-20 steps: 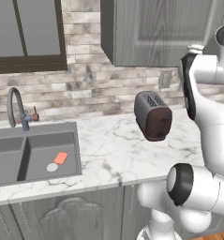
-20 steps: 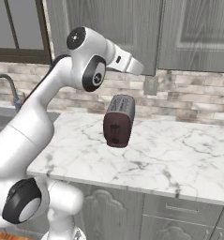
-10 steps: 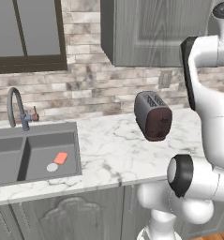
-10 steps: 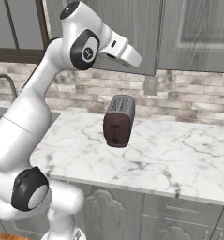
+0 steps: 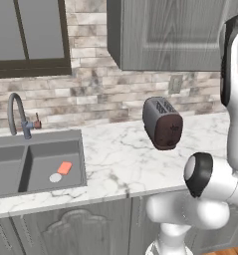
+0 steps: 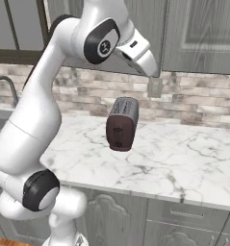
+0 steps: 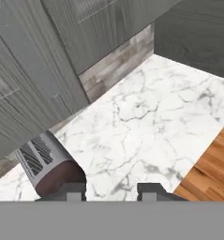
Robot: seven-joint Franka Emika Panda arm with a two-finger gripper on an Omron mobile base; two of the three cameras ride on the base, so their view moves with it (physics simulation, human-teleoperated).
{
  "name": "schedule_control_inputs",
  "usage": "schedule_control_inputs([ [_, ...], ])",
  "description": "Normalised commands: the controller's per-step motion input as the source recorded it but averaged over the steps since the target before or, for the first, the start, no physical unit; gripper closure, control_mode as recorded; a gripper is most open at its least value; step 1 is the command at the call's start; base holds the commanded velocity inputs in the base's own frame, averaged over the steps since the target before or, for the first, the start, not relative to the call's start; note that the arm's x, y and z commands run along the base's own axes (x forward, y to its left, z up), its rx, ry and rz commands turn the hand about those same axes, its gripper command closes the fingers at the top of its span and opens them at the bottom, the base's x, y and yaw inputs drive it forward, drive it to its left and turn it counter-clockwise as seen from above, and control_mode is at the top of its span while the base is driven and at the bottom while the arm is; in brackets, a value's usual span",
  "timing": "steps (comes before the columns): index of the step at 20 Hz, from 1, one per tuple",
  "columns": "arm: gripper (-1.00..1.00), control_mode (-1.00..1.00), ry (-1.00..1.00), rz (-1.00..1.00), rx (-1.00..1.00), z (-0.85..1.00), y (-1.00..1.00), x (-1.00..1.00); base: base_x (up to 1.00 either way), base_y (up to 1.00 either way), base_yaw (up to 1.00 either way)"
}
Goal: Open the cabinet, pick the kettle from the cabinet, and place it in the sink.
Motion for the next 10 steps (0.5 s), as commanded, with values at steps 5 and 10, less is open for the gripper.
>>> schedule_control_inputs([
  [5,-1.00,-1.00,0.00,0.00,0.19,0.00,-0.40,-0.15,0.00,0.00,0.00],
  [10,-1.00,-1.00,-0.08,0.00,0.28,-0.14,-0.33,-0.23,0.00,0.00,0.00],
])
